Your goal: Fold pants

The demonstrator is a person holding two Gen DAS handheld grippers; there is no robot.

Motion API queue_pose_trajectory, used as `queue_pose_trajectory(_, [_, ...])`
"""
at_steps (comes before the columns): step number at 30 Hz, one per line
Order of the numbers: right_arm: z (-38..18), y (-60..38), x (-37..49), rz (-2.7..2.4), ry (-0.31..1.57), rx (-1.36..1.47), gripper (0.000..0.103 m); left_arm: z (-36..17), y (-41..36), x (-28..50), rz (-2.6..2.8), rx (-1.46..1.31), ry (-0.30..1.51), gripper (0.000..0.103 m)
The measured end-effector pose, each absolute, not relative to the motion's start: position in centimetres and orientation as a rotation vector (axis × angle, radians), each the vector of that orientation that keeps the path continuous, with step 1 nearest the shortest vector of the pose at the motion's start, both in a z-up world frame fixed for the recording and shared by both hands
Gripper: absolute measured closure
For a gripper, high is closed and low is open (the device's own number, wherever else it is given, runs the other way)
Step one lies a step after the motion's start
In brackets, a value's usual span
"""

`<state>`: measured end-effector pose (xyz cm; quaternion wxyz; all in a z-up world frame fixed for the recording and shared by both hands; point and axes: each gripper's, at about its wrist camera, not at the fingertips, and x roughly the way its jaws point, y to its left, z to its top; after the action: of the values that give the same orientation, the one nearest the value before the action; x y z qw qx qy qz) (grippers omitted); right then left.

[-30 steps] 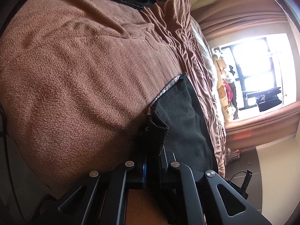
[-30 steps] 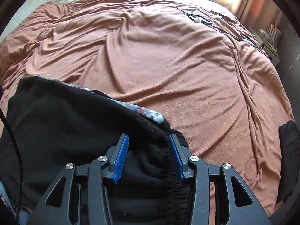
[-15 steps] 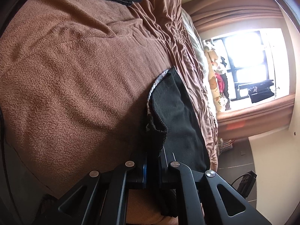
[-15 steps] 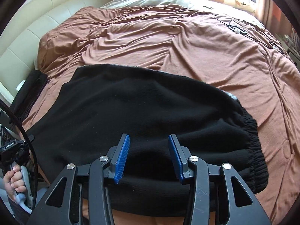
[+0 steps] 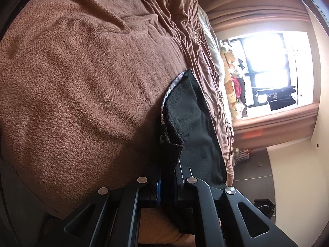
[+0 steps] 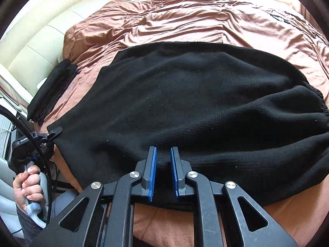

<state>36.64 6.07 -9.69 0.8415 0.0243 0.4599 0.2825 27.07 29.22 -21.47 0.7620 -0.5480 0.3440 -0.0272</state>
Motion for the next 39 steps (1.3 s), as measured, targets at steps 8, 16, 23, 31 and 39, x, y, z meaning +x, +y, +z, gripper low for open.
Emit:
queue_pose_trajectory(8, [-12.9, 6.2, 35.8, 0.576, 1.050, 0.036, 0.093, -22.5, 29.8, 26.5, -0.077, -1.227, 0.752, 0.095])
queue_pose_trajectory(16, [-10.5, 5.9, 35.5, 0.592, 1.082, 0.033, 0.093, -22.5, 29.9, 26.1, -0.080, -1.237, 0.750, 0.095])
queue_pose_trajectory(23, [-9.1, 5.7, 38.9, 0.561, 1.038, 0.056, 0.093, -22.6, 29.7, 25.4, -0.061, -1.246, 0.749, 0.095])
queue_pose_trajectory(31, [-11.8, 6.6, 42.2, 0.547, 1.082, 0.109, 0.094, -23.0, 29.7, 24.4, -0.030, -1.269, 0.746, 0.095])
queue_pose_trajectory(39, [-12.5, 6.3, 43.0, 0.556, 1.075, 0.160, 0.097, -22.8, 29.2, 24.6, 0.008, -1.268, 0.757, 0.094])
